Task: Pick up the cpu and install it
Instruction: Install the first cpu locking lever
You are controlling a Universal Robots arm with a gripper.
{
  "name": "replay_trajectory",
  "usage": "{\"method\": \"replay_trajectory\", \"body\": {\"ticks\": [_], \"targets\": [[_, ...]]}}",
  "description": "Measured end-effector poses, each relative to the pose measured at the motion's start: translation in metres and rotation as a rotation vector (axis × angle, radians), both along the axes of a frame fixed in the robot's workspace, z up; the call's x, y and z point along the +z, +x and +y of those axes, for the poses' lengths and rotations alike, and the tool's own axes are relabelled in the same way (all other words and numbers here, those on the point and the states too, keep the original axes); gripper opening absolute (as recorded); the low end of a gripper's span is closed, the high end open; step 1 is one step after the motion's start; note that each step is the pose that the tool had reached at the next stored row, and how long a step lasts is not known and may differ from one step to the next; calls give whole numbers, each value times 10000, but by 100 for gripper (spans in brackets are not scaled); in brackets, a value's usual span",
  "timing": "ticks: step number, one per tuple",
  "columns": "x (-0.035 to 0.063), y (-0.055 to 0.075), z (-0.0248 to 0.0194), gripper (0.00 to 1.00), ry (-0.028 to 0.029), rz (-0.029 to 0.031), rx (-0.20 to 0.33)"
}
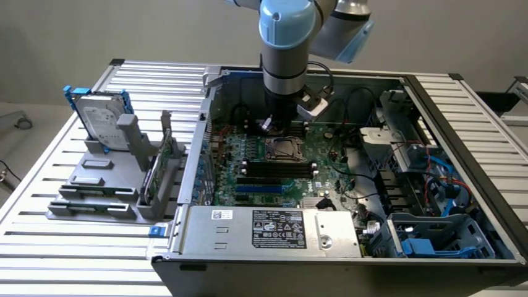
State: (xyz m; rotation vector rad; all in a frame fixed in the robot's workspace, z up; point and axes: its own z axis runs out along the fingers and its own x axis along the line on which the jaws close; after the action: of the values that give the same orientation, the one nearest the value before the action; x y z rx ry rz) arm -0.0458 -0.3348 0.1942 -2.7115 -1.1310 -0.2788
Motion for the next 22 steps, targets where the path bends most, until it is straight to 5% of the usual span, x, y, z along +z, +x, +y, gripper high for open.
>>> {"method": "replay_trajectory", "body": {"ticks": [22], "targets": [[-2,40,-5,11,-51,0,2]]}}
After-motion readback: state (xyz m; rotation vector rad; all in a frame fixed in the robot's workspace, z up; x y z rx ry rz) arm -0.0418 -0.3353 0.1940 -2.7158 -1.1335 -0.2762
